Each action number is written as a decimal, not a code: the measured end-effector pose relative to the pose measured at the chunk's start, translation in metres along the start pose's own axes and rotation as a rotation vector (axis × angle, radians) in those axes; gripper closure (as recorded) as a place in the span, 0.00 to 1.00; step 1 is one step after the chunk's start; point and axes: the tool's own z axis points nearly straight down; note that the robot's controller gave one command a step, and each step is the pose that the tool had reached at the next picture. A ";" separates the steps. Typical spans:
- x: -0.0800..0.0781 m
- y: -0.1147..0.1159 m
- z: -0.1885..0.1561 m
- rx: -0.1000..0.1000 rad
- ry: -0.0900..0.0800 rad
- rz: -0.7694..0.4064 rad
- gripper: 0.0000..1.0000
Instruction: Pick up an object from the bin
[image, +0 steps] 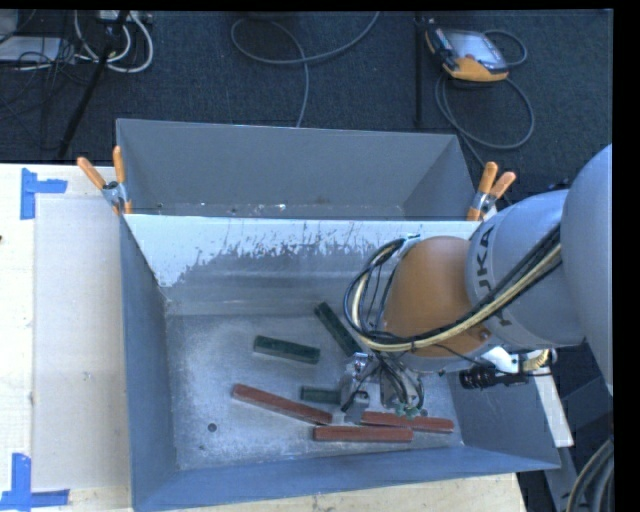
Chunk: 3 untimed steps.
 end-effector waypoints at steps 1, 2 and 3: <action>0.002 0.000 -0.021 0.001 0.005 0.000 1.00; 0.001 0.000 -0.043 0.001 0.003 -0.001 1.00; 0.001 0.000 -0.066 0.000 0.001 -0.001 1.00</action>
Offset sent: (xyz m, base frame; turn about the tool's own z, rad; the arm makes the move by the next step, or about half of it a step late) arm -0.0001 0.0001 0.1157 0.0000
